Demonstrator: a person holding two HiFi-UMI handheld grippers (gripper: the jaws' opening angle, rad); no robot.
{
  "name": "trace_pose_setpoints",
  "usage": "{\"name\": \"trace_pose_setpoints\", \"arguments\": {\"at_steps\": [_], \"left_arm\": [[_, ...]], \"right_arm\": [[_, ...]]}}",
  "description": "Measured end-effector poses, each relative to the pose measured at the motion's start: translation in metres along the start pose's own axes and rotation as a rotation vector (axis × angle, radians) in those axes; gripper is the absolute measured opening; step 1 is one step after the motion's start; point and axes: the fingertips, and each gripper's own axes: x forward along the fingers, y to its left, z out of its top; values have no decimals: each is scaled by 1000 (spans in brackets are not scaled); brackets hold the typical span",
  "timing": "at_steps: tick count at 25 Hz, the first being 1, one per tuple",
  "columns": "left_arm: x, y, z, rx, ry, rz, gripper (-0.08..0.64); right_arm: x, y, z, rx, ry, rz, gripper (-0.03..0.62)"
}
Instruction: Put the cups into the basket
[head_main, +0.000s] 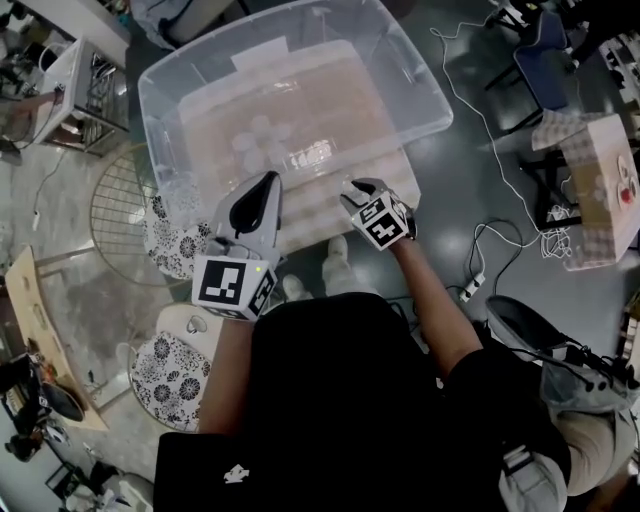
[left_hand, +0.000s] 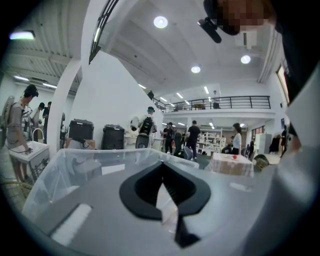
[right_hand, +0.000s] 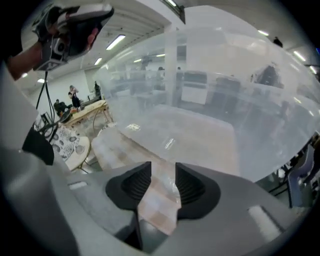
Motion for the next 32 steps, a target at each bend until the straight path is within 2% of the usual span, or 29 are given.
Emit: {"name": "trace_pose_setpoints", "arguments": {"at_steps": [3, 5, 11, 13, 17, 20, 23, 32], "left_arm": [[2, 0, 0, 3, 6, 7, 6], [3, 0, -1, 4, 8, 13, 6], [0, 7, -3, -2, 11, 36, 6], [-2, 9, -3, -1, 10, 46, 6], [-7, 16, -4, -1, 9, 61, 6], [-10, 20, -6, -4, 9, 68, 6], [-10, 19, -5, -5, 8, 62, 6], [-5, 19, -4, -2, 11, 44, 6]], "right_arm": [[15, 5, -9, -148, 102, 2, 146], [25, 7, -16, -212, 160, 2, 152], [47, 9, -28, -311, 284, 0, 146], [50, 8, -35, -334, 323, 1, 125], [57, 5, -45, -359, 386, -10, 98], [61, 3, -46, -379, 412, -23, 49], [61, 3, -46, -391, 432, -22, 40], [49, 10, -45, -322, 392, 7, 26]]}}
